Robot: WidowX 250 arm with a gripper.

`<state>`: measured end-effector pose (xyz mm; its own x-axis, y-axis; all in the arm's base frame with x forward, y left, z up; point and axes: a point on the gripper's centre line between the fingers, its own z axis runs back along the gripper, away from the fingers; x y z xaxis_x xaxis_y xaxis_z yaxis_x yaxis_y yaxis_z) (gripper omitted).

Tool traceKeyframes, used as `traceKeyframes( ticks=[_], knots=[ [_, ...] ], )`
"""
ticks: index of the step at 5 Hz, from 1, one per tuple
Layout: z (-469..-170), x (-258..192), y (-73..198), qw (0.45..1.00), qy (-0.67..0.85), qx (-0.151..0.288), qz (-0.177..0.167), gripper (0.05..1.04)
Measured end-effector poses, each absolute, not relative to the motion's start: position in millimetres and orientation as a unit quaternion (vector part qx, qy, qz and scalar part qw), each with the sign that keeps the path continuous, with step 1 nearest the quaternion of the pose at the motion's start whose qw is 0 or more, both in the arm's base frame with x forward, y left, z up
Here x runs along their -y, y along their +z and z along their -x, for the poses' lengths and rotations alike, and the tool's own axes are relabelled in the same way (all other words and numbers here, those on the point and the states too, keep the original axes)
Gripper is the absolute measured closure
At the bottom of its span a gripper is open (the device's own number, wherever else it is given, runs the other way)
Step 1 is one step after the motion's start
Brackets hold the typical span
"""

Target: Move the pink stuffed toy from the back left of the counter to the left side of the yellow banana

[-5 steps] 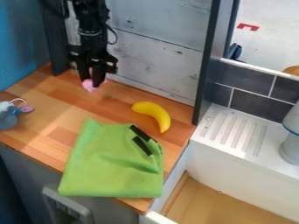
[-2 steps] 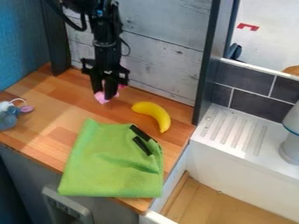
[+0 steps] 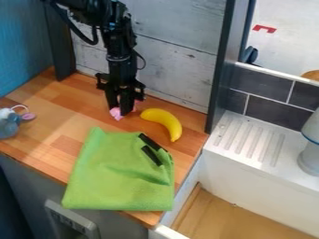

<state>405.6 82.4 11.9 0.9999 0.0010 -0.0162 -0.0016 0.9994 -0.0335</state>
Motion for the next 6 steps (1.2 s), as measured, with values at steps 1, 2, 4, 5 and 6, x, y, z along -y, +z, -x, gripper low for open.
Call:
traceKeyframes(
  ticks=[1, 2, 4, 5, 6],
  knots=[
    [-402, -80, 8, 1.0, 0.004, -0.012, 0.024, 0.648],
    [-398, -80, 14, 0.999, 0.026, 0.011, 0.031, 0.343],
    [-388, -104, 88, 0.985, 0.089, 0.147, 0.025, 0.079],
    [-365, -93, 103, 0.987, 0.06, 0.131, 0.064, 0.083],
    [-330, -83, 124, 0.989, 0.037, 0.129, 0.054, 0.083]
  ],
)
